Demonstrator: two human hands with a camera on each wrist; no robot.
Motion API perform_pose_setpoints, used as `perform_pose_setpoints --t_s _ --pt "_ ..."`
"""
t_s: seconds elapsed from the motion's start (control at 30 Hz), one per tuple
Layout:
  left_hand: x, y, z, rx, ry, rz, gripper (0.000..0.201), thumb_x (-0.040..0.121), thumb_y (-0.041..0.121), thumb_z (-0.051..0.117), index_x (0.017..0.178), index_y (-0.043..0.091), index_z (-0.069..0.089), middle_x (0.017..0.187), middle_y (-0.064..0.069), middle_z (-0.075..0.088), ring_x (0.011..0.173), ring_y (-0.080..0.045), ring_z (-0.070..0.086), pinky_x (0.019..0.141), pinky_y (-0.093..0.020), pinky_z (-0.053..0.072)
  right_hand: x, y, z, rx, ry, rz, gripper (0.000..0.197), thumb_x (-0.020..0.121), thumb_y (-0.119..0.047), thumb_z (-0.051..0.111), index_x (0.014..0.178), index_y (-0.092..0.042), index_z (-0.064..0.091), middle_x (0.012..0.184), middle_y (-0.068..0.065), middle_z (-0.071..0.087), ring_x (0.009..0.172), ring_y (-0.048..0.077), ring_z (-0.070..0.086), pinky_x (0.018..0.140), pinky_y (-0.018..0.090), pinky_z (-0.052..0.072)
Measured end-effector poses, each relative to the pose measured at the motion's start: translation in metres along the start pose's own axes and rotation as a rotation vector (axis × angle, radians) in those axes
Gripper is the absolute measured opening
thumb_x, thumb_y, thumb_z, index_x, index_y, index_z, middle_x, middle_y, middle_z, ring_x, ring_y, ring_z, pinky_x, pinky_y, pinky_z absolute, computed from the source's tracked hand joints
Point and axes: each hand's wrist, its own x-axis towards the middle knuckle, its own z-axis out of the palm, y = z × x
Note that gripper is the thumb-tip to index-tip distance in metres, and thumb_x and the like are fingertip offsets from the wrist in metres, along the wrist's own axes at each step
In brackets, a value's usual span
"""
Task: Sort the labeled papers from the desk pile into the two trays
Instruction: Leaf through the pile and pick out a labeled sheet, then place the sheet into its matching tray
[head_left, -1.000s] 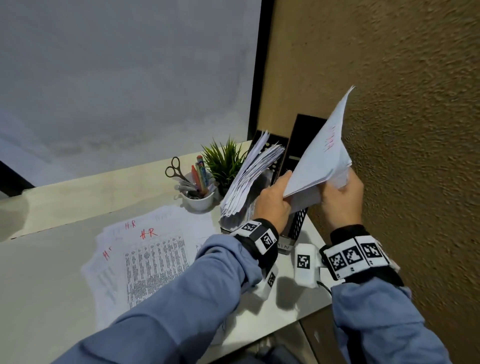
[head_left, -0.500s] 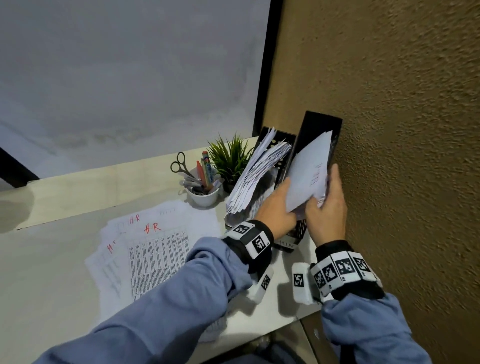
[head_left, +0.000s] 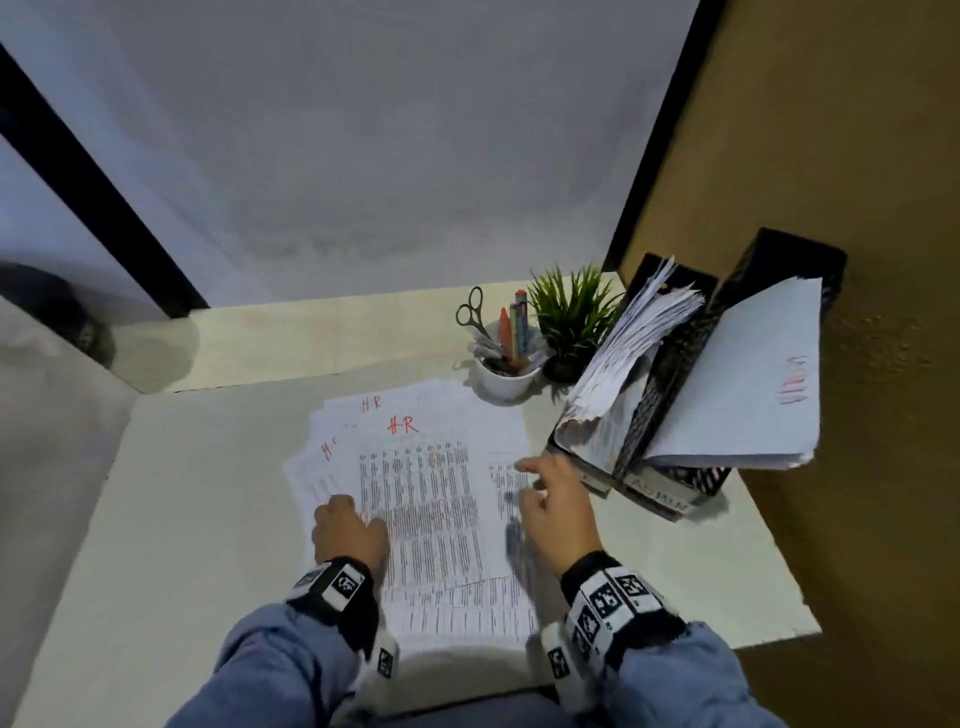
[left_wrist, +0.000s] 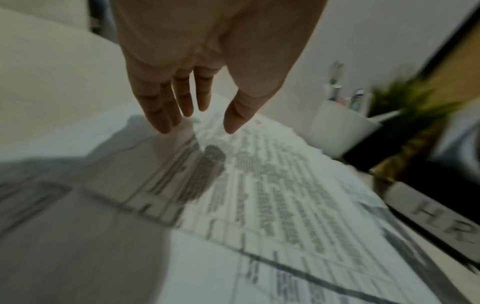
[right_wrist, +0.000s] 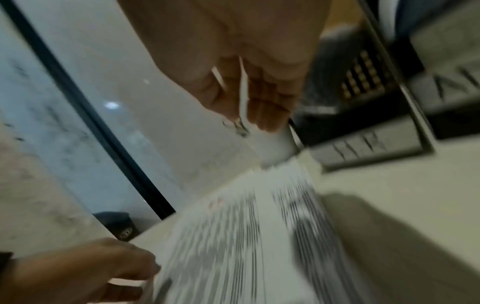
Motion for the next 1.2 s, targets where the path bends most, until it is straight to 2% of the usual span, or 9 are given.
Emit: perform_pose_setpoints --t_s 0.1,0.23,0.43,0.6,0.77,0.83,0.93,1.1,1.2 --pt "0.004 -0.019 0.002 -0.060 0.045 -0.077 0.057 0.083 0.019 0.063 0.132 0.000 0.042 0.132 -0.022 0.043 0.120 -0.039 0.045 0.098 -0.043 0.039 0.000 0.023 0.036 0.018 -0.181 0.361 0.039 0.089 -0.001 0.048 0.127 -0.009 0.053 0.120 0.004 0.050 0.113 0.019 0.051 0.094 0.018 0.035" --pt "0.004 -0.024 0.008 -0.227 0.007 -0.096 0.053 0.084 0.025 0.064 0.128 0.004 0.042 0.123 -0.017 0.053 0.110 -0.034 0.055 0.090 -0.037 0.045 0.001 0.030 0.061 -0.003 -0.229 0.425 0.027 0.084 -0.002 0.051 0.080 -0.028 0.046 0.082 -0.008 0.046 0.085 0.016 0.043 0.057 0.014 0.032" --pt "-0.006 -0.023 0.006 -0.291 0.013 0.098 0.026 0.083 0.007 0.059 0.064 0.019 0.045 0.065 0.002 0.047 0.060 -0.018 0.043 0.056 -0.025 0.032 0.003 0.027 0.067 0.159 -0.170 0.531 0.027 0.077 0.003 0.064 0.101 -0.008 0.059 0.094 0.008 0.065 0.077 0.020 0.061 0.058 0.021 0.046" --pt "-0.009 -0.025 -0.012 -0.422 -0.166 0.181 0.035 0.079 -0.009 0.051 0.056 0.016 0.061 0.067 0.006 0.065 0.068 -0.010 0.057 0.061 -0.020 0.041 0.006 0.032 0.063 0.482 -0.067 0.563 0.038 0.067 0.010 0.070 0.097 -0.010 0.060 0.095 0.014 0.068 0.085 0.031 0.066 0.075 0.044 0.057" --pt "-0.007 -0.028 -0.020 -0.507 -0.205 0.073 0.038 0.064 -0.021 0.032 0.049 0.003 0.058 0.084 -0.008 0.073 0.086 -0.020 0.064 0.082 -0.026 0.045 0.011 0.022 0.049 0.499 -0.062 0.639 0.028 0.079 0.011 0.059 0.107 0.010 0.059 0.089 0.026 0.063 0.083 0.035 0.063 0.074 0.036 0.054" --pt "0.000 -0.030 -0.021 -0.458 -0.010 -0.014 0.037 0.070 -0.016 0.038 0.058 0.007 0.063 0.095 -0.003 0.068 0.089 -0.023 0.062 0.084 -0.029 0.046 0.010 0.024 0.048 0.426 -0.134 0.659 0.011 0.083 0.008 0.056 0.089 0.009 0.066 0.068 0.010 0.058 0.064 0.021 0.056 0.055 0.022 0.048" --pt "0.014 -0.033 -0.021 -0.437 0.127 -0.136 0.025 0.082 -0.003 0.045 0.094 0.010 0.064 0.099 -0.011 0.064 0.090 -0.033 0.063 0.076 -0.033 0.049 0.002 0.032 0.057 0.512 -0.122 0.642 0.041 0.076 0.019 0.042 0.048 -0.004 0.062 0.049 0.010 0.055 0.049 0.021 0.052 0.051 0.027 0.044" --pt "0.016 -0.018 -0.005 -0.635 -0.119 -0.246 0.046 0.084 0.008 0.055 0.129 0.008 0.045 0.092 -0.019 0.062 0.060 -0.023 0.051 0.057 -0.028 0.043 -0.004 0.038 0.059 0.657 -0.101 0.626 0.048 0.069 0.021 0.034 0.037 -0.007 0.056 0.050 0.014 0.052 0.047 0.020 0.047 0.055 0.030 0.041" --pt "0.009 -0.009 0.001 -0.642 -0.314 -0.214 0.071 0.083 0.026 0.067 0.141 0.008 0.030 0.099 -0.015 0.062 0.074 -0.025 0.061 0.063 -0.029 0.051 0.000 0.039 0.059 0.660 -0.108 0.635 0.050 0.072 0.020 0.033 0.036 -0.007 0.056 0.050 0.015 0.053 0.049 0.021 0.048 0.056 0.030 0.041"
